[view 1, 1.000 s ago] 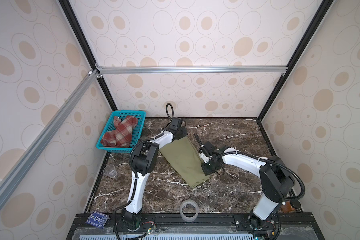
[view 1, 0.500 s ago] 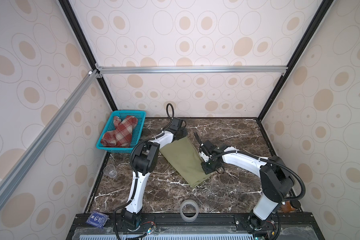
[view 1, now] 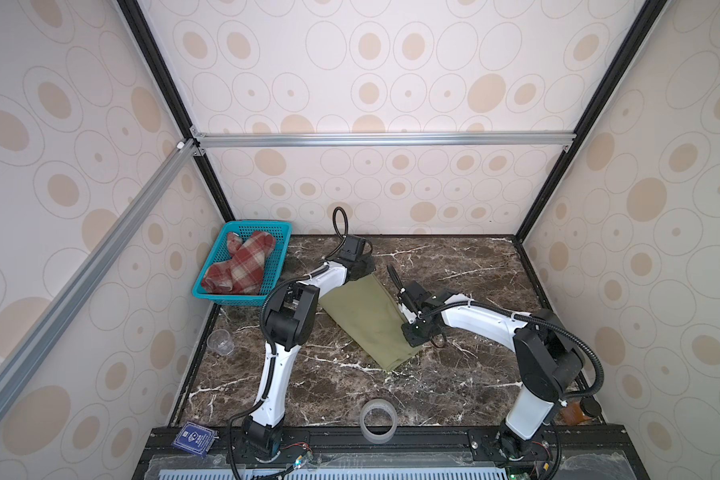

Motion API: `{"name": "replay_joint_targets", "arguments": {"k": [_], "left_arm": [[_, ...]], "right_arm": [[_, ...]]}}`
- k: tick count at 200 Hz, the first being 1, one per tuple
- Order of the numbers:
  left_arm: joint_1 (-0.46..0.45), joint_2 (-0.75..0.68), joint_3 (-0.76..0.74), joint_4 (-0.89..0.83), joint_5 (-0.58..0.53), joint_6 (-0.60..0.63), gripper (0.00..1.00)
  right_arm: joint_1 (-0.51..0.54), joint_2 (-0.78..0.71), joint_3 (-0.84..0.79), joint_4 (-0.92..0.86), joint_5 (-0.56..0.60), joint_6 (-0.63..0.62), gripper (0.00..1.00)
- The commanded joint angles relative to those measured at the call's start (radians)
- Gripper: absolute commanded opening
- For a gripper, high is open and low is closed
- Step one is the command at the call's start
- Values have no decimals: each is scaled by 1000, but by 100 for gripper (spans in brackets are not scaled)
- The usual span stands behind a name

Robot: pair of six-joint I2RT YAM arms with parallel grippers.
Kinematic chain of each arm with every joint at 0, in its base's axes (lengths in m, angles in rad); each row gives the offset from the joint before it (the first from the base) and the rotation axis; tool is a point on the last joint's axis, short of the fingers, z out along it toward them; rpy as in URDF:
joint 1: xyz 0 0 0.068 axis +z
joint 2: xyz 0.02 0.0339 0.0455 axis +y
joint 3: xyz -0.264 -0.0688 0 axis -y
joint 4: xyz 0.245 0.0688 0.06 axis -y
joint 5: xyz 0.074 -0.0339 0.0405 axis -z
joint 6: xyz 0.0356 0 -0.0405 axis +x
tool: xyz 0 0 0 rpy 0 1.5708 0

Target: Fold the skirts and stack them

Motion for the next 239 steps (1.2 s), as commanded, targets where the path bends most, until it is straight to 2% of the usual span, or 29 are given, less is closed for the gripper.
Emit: {"name": "replay_joint_targets", "arguments": {"k": [1,64,93,110,134,187,239], "left_arm": [[-6,-38,-21,-44,16,39,0],[-9,-122,-73,-108,12,132,0],[-11,-119,-73,-109,46,157,0],[-11,-102,-67,-100,67,159,0],[-10,-54,-33,-109,92,163,0],[0,40,72,-132,112,171,0],[18,95,109,-109,135,156,0]], "right_arm": [[-7,-1,-13,18,27,8,25],[-7,-98,-10,-17,53,40,29],[-8,-118,19,-14,9,37,17],[-7,-91,47,-7,-33,42,8],[-6,-53,59,31,-63,61,0],[-8,45,74,68,-78,91,0],[-13,102,78,71,-22,109,0]]}}
